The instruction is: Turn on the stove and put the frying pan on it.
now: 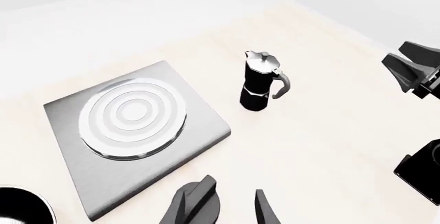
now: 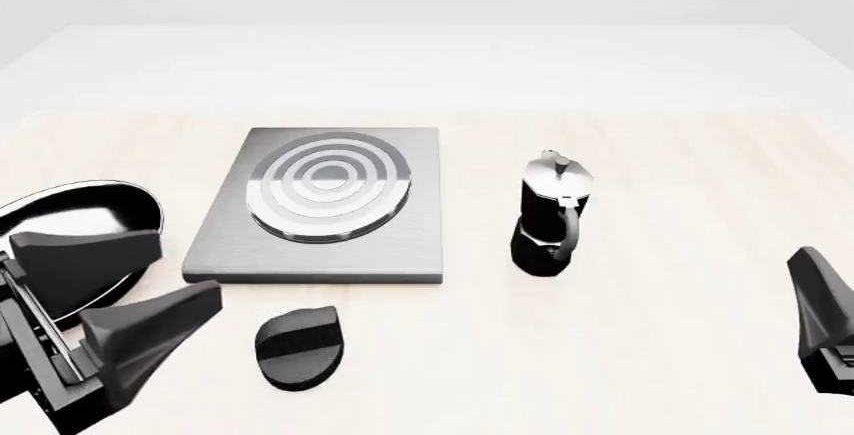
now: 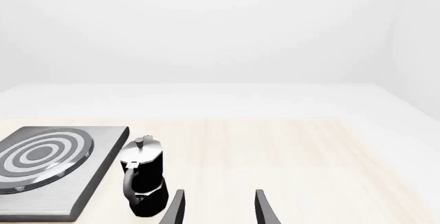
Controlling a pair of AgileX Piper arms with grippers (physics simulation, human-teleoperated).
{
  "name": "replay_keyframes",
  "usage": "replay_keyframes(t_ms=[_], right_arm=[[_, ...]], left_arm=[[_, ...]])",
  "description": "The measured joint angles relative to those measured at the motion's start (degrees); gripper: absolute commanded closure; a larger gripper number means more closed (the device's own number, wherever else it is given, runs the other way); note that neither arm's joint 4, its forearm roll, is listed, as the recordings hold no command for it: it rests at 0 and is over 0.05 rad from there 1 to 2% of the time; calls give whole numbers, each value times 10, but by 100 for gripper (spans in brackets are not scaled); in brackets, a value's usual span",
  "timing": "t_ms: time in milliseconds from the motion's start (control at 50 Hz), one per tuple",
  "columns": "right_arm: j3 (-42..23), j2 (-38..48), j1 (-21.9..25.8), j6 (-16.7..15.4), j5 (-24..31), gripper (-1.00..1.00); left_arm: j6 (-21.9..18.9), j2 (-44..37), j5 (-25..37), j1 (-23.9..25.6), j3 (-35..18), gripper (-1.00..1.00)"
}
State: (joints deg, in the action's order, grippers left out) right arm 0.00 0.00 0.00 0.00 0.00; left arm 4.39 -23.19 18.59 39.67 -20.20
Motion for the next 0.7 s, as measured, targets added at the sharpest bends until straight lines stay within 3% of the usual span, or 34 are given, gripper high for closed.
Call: replay_keyframes(t_ms=[240, 700], right_arm=[[0, 0, 0, 0, 0, -100], [0, 0, 0, 0, 0, -100]], left_arm=[[-10, 16, 48, -23, -21, -100], [-100, 78, 282, -160, -132, -100]])
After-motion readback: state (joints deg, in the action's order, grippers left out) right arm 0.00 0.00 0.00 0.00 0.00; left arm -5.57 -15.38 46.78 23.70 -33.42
